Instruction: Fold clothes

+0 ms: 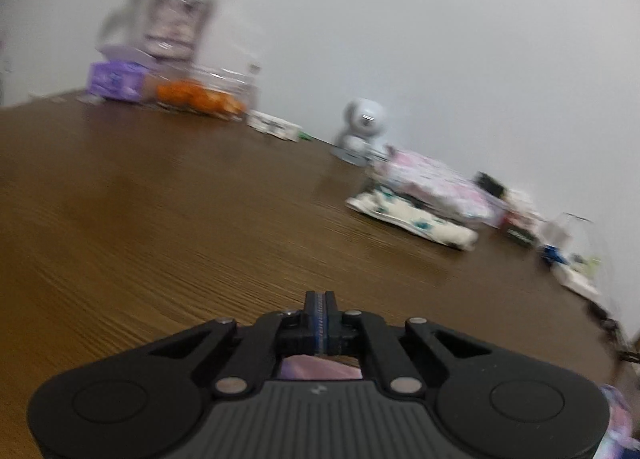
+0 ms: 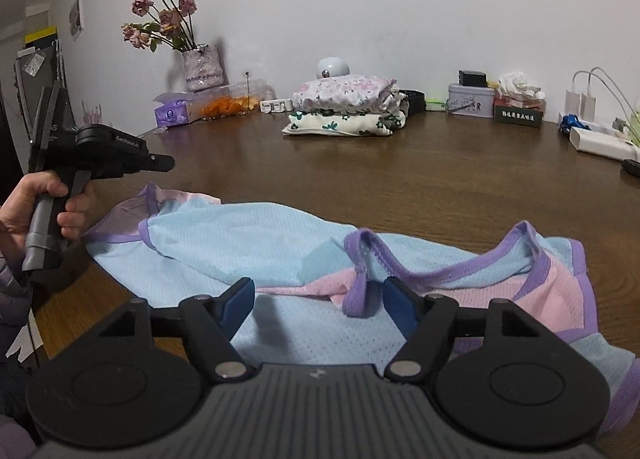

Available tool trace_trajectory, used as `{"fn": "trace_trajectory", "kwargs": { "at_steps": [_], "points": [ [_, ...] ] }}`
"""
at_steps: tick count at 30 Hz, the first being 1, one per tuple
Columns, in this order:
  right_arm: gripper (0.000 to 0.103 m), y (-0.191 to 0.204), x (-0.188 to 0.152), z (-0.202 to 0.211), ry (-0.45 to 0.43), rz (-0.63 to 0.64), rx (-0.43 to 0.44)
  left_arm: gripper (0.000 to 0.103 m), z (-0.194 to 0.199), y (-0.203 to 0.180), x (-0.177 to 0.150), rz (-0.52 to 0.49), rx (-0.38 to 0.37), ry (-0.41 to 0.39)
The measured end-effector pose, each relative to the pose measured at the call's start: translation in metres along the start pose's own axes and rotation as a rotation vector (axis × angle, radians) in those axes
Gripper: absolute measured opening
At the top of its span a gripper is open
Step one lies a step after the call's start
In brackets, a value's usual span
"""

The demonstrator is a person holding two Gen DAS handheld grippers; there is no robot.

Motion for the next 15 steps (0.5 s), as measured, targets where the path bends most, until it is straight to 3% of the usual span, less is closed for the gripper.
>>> {"fn": "trace_trajectory", "kwargs": {
  "at_steps": [2,3,5,13,15],
  "points": [
    [0.076,-0.001,0.002,0.001,-0.016,-0.008,0.002,0.019,0.009,0.006,-0.002,0.012,0.037,0.028],
    [0.08,-0.002,0.003,0.003,-0.025,-0.012,0.002,0.034,0.017,0.006,-0.003,0.012,0.021,0.03],
    [0.081,-0.004,0.004,0.004,-0.034,-0.023,-0.002,0.051,0.034,0.004,-0.006,0.01,-0.015,0.026],
    [0.084,-0.007,0.008,0.008,-0.073,-0.061,0.004,0.052,0.037,-0.024,-0.034,-0.096,-0.083,0.129],
    [0.086,-0.007,0.007,0.008,-0.071,-0.064,0.005,0.052,0.033,-0.026,-0.039,-0.111,-0.064,0.147]
  ]
}}
Point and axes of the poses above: each gripper's, at about its wrist camera, not at the fingertips, and z roughly against the way its jaws point, y to its left, x to its top, the point moved 10 cm from there along -z, roughly the way its jaws point, and after that the axes turned 13 degrees about -y, right-handed, at the moved point
